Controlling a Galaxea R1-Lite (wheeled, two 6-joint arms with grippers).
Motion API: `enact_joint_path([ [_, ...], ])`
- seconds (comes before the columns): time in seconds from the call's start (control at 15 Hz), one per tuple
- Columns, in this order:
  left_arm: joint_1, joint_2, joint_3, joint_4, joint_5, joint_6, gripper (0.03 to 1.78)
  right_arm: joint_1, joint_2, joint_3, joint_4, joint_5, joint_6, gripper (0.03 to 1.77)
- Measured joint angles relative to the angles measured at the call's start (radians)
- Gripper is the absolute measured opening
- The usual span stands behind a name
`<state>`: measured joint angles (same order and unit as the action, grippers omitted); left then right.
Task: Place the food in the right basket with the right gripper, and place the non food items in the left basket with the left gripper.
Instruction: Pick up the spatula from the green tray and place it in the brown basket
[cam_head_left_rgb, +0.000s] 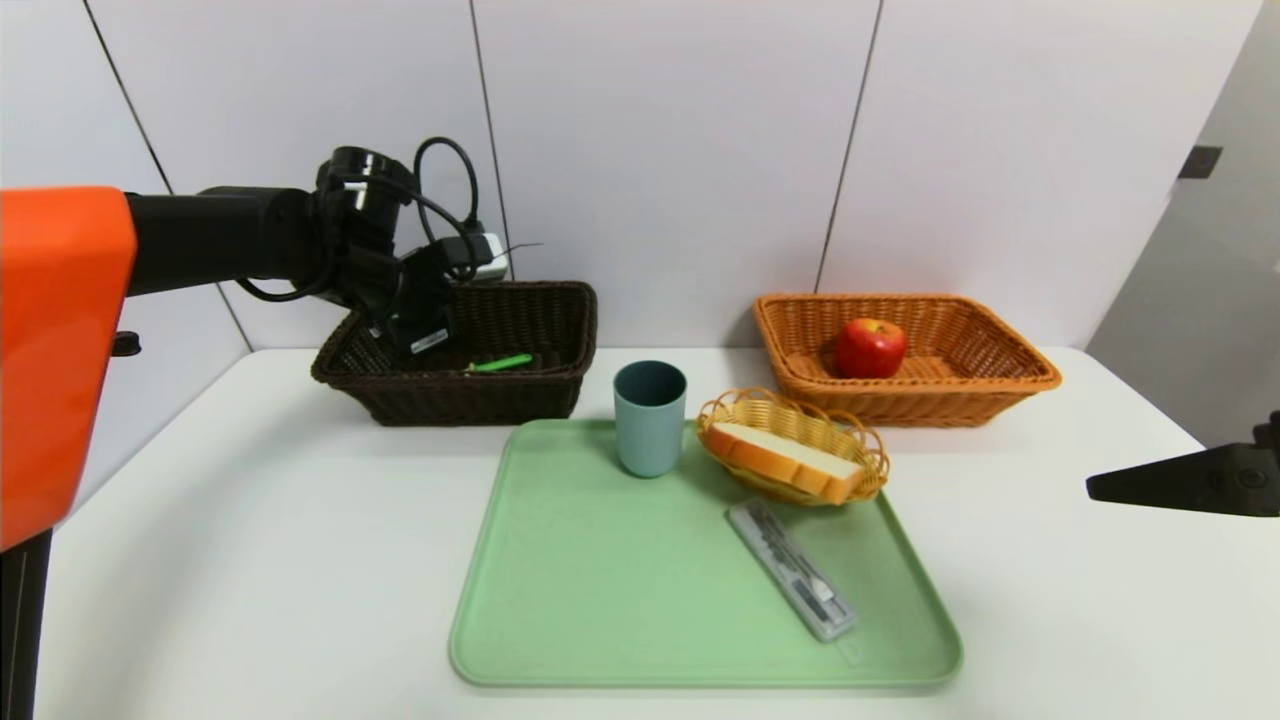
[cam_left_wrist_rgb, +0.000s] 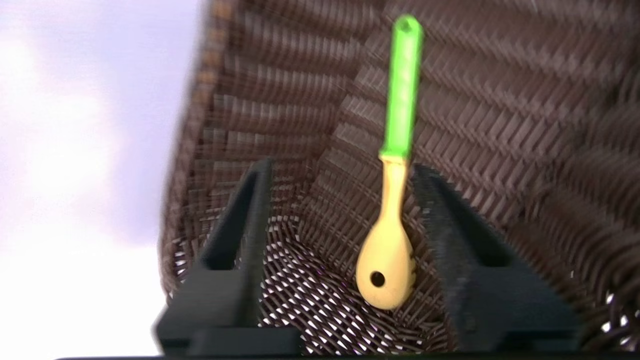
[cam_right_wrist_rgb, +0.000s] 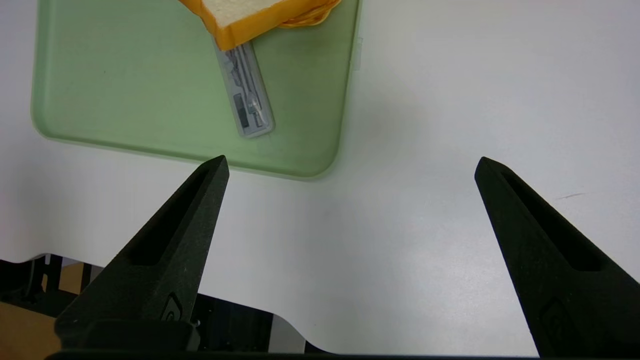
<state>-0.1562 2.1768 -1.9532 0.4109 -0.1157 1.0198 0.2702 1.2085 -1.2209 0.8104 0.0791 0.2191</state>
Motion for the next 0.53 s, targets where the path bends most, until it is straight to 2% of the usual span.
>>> enact_joint_path([
  [0.27,-0.013,-0.037,-0.027,-0.004,-0.003,-0.269,1.32,0.0,-0.001,-0.004,0.0,0.0,0.0,1.7],
  [0.53,-0.044,-0.137,-0.014,0.037,-0.002,-0.584,1.47,0.0,-0.006,-0.003,-0.02,0.003,0.003,1.7],
])
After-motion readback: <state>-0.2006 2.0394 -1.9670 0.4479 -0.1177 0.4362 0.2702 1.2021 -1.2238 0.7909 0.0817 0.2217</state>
